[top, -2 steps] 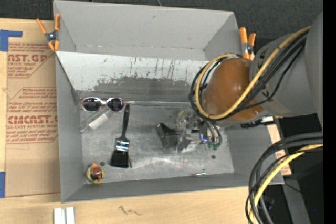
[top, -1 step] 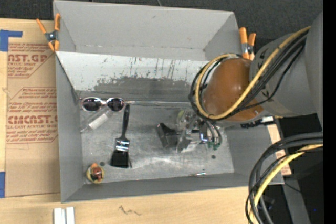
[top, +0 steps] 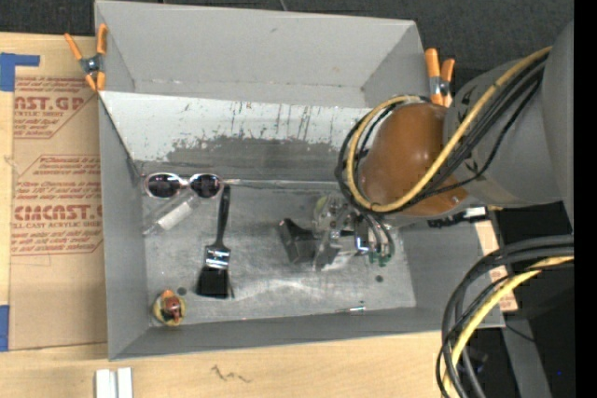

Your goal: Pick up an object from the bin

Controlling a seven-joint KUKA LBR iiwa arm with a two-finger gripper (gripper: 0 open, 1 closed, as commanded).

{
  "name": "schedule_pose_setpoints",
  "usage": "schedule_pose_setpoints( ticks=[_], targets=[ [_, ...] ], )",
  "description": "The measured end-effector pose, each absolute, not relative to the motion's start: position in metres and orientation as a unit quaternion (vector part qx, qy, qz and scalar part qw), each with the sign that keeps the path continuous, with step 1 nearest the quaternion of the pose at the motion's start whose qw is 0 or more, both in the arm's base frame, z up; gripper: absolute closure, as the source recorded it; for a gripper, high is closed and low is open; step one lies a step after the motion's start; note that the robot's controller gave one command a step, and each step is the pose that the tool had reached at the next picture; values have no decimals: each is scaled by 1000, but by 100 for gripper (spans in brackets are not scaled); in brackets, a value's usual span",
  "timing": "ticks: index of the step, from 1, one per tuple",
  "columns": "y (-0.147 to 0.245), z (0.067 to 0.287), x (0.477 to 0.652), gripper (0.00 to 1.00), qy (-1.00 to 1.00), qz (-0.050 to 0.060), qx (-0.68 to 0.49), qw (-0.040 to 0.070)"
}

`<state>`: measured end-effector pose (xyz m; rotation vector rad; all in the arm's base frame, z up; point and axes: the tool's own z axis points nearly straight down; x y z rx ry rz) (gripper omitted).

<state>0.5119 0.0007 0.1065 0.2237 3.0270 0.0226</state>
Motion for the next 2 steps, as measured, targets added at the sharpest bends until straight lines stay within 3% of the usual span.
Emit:
schedule_pose_setpoints(
  ticks=[2],
  targets=[
    [1,107,512,100,996,7,74,53]
  ],
)
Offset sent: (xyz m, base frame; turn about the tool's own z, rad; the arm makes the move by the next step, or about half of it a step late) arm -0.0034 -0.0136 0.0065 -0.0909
